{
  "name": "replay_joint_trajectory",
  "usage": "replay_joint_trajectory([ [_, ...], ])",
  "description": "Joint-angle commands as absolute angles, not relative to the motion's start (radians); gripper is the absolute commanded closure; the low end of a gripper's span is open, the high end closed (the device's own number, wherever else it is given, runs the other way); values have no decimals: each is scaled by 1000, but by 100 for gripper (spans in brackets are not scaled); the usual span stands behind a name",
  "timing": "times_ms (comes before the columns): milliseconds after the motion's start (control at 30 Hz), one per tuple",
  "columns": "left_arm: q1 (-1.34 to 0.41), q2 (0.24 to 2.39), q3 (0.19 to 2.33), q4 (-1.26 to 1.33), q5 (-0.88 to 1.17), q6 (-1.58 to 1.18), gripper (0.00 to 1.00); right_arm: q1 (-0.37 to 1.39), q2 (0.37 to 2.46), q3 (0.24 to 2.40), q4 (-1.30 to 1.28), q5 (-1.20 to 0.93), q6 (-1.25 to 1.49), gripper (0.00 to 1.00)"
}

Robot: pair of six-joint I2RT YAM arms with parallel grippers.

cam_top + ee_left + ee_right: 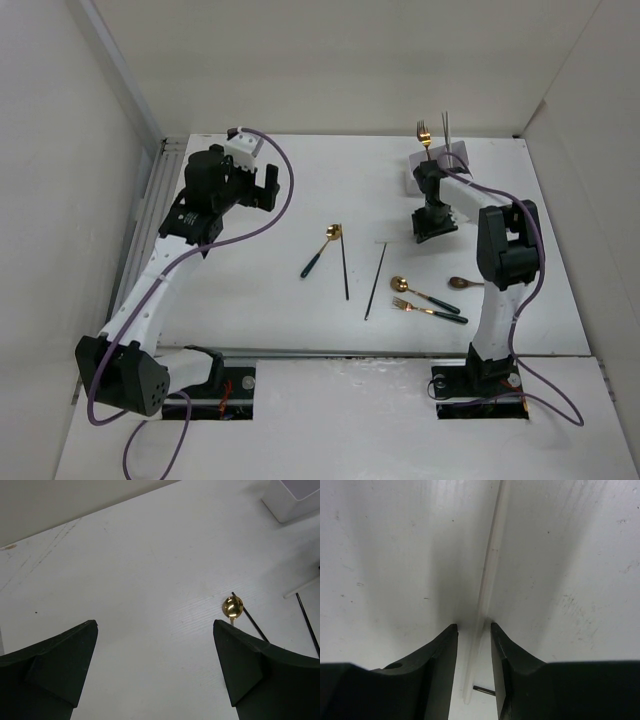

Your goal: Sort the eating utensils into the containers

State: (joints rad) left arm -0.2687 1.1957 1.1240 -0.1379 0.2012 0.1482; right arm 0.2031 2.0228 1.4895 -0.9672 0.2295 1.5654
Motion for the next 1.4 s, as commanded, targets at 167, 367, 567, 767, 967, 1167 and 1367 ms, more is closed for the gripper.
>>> replay_joint_trajectory([
  [167,-273,1149,1106,-75,160,198,0,247,2074,1391,-957,138,1612,65],
  [367,-273,1149,1097,-75,137,219,0,278,2074,1404,-948,183,1623,64],
  [567,-273,1149,1097,-55,137,219,0,278,2083,1385,-939,183,1623,100],
  [767,-273,1149,1097,-55,127,219,0,302,2080,1367,-930,218,1623,100],
  [967,-273,1158,1097,-64,127,219,0,377,1977,1446,-980,444,1634,100],
  [1167,-273,1167,1106,-64,137,219,0,431,1849,1506,-1029,718,1594,100],
  [1367,-273,1167,1115,-64,156,210,0,508,1786,1445,-989,856,1480,100],
])
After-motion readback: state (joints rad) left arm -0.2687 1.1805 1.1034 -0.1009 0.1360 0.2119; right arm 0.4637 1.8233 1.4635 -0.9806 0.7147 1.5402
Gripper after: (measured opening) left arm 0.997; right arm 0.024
